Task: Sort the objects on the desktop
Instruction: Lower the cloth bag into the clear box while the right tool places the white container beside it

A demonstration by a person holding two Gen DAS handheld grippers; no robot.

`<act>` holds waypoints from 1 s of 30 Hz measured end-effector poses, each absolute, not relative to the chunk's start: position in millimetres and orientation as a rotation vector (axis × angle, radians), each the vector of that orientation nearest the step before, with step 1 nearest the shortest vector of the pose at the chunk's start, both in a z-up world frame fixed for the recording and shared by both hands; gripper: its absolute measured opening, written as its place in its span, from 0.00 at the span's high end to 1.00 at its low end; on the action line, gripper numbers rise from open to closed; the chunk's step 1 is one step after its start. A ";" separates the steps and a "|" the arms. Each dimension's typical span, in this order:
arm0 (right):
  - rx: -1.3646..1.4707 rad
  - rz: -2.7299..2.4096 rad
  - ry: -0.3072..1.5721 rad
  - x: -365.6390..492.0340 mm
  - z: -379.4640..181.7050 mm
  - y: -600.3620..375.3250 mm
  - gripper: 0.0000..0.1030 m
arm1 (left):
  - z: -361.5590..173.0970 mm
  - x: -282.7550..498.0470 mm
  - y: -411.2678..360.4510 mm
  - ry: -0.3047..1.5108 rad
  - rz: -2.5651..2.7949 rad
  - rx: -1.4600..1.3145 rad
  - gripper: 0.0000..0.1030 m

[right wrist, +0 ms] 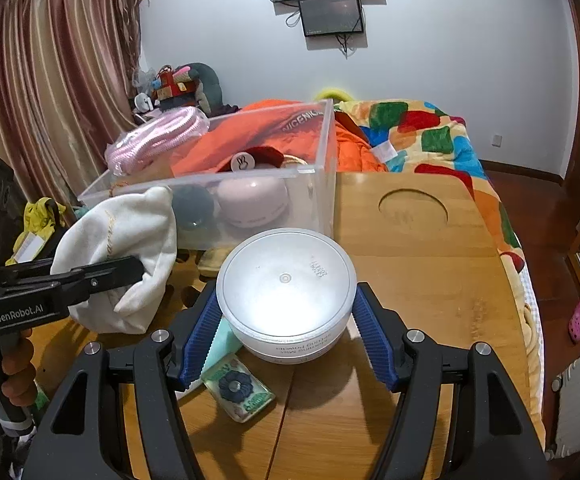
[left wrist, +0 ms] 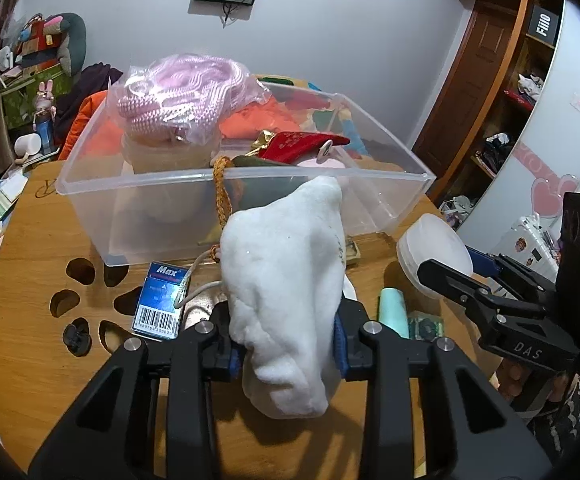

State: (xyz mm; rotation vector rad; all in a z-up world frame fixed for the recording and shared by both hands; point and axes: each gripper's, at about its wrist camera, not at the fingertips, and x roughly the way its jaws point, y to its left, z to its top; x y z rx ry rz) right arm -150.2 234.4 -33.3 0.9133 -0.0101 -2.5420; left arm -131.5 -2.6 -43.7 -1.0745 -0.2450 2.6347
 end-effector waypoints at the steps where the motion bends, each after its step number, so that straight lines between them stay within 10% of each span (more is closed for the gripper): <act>1: 0.907 -2.542 -0.007 -149.8 -31.7 234.2 0.40 | -42.2 -130.9 -4.5 -0.250 2.633 -1.069 0.68; 30: 0.773 -2.556 0.029 -153.7 17.8 227.5 0.40 | 26.0 -145.3 -9.4 -0.200 2.688 -0.871 0.68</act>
